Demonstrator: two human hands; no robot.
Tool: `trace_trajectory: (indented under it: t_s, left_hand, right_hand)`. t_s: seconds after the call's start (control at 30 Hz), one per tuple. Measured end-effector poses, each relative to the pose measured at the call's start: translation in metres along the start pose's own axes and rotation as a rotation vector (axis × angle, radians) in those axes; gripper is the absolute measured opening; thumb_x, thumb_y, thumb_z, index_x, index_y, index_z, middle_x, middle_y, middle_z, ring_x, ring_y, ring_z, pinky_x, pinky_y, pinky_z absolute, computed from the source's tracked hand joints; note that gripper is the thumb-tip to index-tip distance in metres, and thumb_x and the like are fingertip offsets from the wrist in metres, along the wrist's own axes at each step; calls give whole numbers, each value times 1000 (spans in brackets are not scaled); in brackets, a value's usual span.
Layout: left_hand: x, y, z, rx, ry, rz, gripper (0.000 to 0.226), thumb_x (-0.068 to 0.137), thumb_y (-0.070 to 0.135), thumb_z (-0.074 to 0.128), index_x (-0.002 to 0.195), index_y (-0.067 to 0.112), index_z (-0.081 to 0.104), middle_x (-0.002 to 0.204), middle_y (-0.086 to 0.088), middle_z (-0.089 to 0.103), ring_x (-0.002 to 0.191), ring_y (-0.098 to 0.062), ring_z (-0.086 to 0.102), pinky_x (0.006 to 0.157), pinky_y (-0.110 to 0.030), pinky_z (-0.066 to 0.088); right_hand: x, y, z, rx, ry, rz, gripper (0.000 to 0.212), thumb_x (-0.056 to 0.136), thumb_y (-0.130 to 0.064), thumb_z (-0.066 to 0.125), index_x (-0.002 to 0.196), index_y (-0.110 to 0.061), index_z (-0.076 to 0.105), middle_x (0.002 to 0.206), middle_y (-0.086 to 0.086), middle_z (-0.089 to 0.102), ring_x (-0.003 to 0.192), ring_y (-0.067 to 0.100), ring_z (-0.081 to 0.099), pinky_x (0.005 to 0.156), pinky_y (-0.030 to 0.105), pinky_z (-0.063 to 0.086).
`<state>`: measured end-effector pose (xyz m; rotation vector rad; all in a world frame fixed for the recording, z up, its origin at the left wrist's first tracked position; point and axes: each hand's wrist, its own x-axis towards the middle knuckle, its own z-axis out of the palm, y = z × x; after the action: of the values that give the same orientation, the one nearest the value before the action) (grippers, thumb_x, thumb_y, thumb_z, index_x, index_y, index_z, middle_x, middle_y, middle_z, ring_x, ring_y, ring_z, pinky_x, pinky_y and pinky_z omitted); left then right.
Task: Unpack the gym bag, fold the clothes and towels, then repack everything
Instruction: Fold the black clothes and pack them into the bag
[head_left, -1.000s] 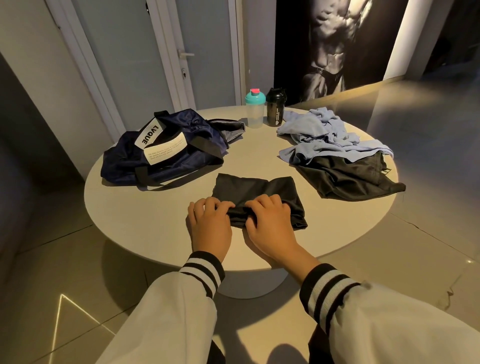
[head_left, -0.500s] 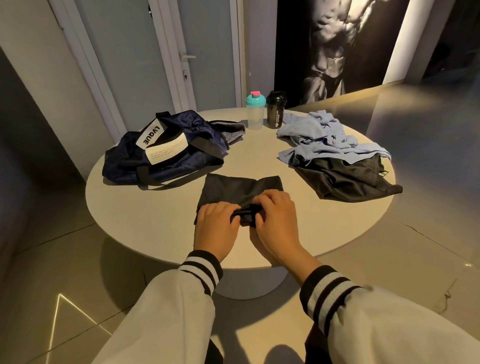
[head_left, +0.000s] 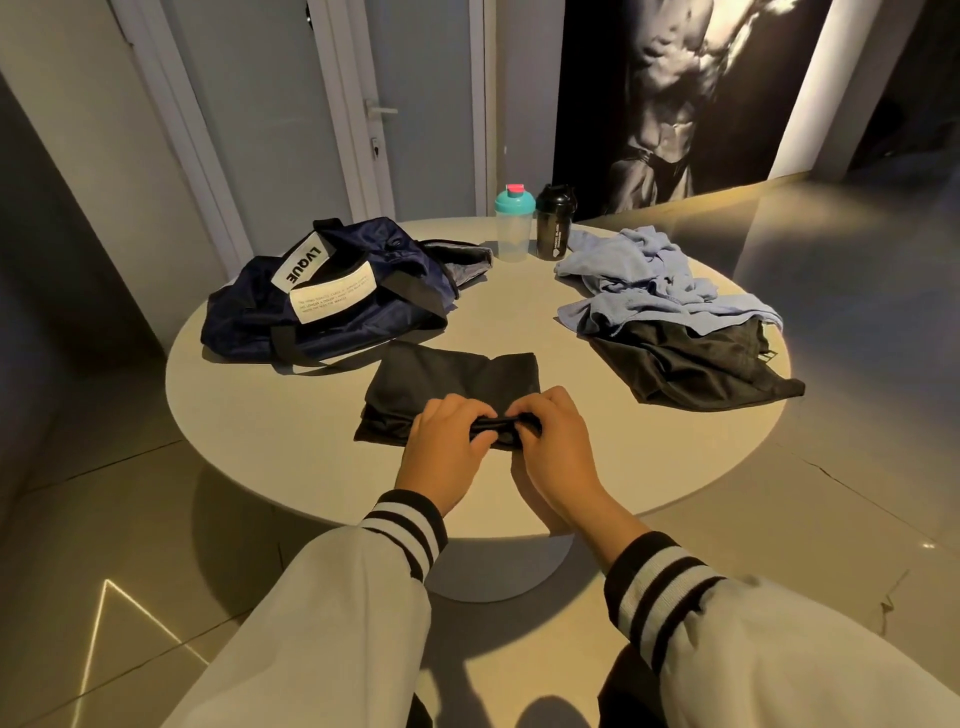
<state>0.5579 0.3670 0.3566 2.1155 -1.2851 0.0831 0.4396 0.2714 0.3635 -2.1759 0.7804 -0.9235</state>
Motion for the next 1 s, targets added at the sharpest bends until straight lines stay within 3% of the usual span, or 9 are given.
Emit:
trace_trajectory:
  t_s: [0.1, 0.27, 0.4, 0.5, 0.57, 0.73, 0.8, 0.9, 1.0]
  left_hand:
    - [0, 1, -1, 20, 14, -14, 6, 98, 27, 63, 103, 29, 61, 103, 10, 55, 102, -11, 45, 94, -28, 39]
    - [-1, 2, -3, 54, 12, 53, 13, 97, 24, 65, 93, 31, 55, 95, 14, 52, 90, -9, 47, 92, -33, 43]
    - [-7, -3, -8, -80, 18, 11, 13, 94, 28, 68, 107, 29, 65, 112, 13, 55, 108, -8, 46, 94, -34, 50]
    - [-11, -11, -9, 80, 82, -41, 28, 93, 32, 63, 121, 33, 64, 137, 11, 51, 131, -15, 35, 115, -44, 30]
    - [-10, -10, -10, 107, 66, -45, 27, 98, 31, 58, 125, 31, 64, 135, 8, 56, 131, -18, 42, 117, -44, 27]
    - [-12, -1, -10, 63, -31, 36, 30, 105, 26, 49, 130, 21, 64, 125, 3, 66, 119, -16, 54, 105, -31, 42]
    - [-14, 3, -13, -57, -55, -4, 32, 105, 20, 47, 133, 19, 63, 129, -1, 64, 120, -15, 55, 105, -27, 44]
    - [-16, 4, -12, -45, -23, -46, 38, 103, 12, 47, 139, 19, 57, 144, -1, 54, 137, -14, 41, 115, -27, 30]
    - [-14, -5, -5, 263, 60, -148, 42, 102, 30, 49, 144, 27, 49, 155, 1, 41, 149, -20, 23, 124, -44, 9]
  right_hand:
    - [-2, -2, -2, -9, 3, -1, 16, 96, -7, 59, 99, -17, 71, 100, -7, 52, 86, 4, 50, 76, 3, 36]
    - [-6, -1, 2, -139, -9, 3, 18, 96, -17, 59, 102, -20, 75, 98, -4, 51, 93, 7, 41, 71, 8, 30]
    - [-3, 3, 6, -216, -28, 25, 27, 99, -19, 56, 120, -23, 72, 97, -4, 44, 94, 10, 38, 73, 17, 35]
    - [-3, 3, 9, -250, 9, 61, 26, 100, -21, 56, 120, -23, 72, 97, -4, 42, 96, 15, 40, 80, 24, 42]
    - [-5, 1, 14, -386, 40, -18, 23, 99, -24, 57, 115, -24, 74, 94, -4, 41, 95, 17, 37, 79, 26, 41]
    - [-5, -8, 18, -434, -22, -246, 30, 98, -31, 47, 115, -21, 69, 116, 2, 55, 119, 22, 39, 115, 44, 28]
    - [-2, -9, 17, -378, -113, -199, 34, 100, -31, 41, 122, -22, 66, 117, 1, 59, 114, 18, 46, 114, 43, 32]
    - [-2, -7, 17, -328, -123, -132, 37, 99, -33, 35, 113, -24, 68, 104, -2, 60, 95, 14, 49, 101, 39, 42]
    - [-7, -5, 16, -422, -36, -145, 41, 103, -31, 32, 109, -18, 70, 100, 1, 62, 91, 18, 52, 95, 39, 41]
